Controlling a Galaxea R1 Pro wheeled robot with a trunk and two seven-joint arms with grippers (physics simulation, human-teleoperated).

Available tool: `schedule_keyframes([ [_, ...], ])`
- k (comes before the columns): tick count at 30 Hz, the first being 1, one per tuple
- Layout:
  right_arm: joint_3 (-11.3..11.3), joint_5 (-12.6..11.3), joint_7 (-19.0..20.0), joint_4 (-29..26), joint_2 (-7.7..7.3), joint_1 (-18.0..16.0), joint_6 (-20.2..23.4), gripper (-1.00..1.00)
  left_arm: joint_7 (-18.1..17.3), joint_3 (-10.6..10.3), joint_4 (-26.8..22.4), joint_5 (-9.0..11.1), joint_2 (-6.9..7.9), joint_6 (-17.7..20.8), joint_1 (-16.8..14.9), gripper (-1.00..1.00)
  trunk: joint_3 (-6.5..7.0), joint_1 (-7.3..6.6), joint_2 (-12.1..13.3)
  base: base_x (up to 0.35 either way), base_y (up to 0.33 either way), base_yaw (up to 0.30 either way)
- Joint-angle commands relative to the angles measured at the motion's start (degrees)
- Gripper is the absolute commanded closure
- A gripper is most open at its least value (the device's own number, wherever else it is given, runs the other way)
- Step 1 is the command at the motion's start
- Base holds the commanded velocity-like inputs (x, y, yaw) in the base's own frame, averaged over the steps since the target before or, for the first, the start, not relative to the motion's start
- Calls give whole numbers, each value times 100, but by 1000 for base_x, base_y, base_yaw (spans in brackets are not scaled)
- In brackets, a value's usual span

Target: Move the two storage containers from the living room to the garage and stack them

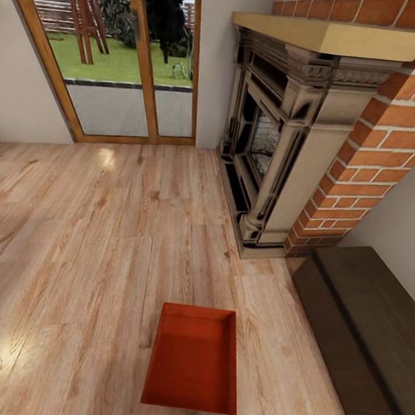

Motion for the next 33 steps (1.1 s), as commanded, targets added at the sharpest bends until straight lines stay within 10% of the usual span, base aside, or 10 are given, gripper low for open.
schedule_keyframes([
  [1, 44, -60, 21, 19, -1, -5, -33, -100, -18, 35, 7, 47, 0, -15, -3, -100, -3, 0, -2, 0, 0, 0],
  [33, 138, 20, 31, -66, 0, -7, 9, -100, -16, 28, -40, -24, 2, 45, -3, -100, -3, 0, -2, 0, 0, 0],
])
